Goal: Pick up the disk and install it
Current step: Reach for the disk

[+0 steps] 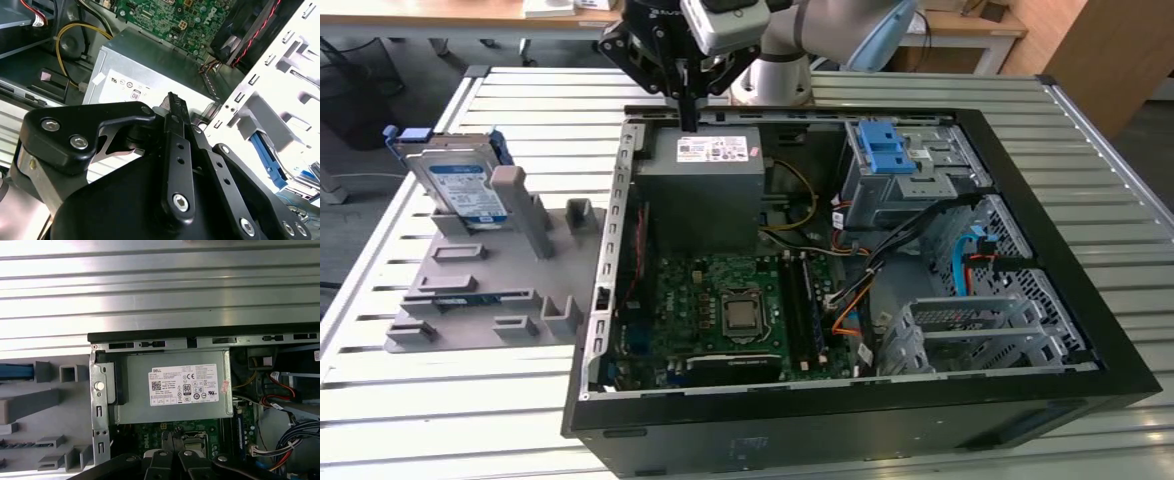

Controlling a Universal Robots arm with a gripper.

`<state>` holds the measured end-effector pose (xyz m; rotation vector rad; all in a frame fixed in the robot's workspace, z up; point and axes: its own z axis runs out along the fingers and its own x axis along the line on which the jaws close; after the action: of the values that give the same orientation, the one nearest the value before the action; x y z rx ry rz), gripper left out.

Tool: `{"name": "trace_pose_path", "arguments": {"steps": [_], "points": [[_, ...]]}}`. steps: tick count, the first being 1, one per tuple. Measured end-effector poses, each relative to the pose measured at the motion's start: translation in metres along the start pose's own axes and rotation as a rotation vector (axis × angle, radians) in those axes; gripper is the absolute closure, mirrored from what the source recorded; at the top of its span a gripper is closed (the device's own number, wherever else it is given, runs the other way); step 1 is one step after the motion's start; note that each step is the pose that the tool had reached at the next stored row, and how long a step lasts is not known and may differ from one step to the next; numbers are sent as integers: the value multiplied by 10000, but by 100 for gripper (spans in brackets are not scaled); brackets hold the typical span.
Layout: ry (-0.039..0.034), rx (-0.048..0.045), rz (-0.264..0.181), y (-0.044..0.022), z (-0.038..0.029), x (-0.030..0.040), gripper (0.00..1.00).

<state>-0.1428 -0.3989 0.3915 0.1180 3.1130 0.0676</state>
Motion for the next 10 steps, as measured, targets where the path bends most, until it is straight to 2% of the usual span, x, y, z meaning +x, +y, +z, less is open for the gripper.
{"name": "trace_pose_path", "arguments": {"steps": [10], "points": [[6, 0, 1, -3, 7, 35, 89]]}}
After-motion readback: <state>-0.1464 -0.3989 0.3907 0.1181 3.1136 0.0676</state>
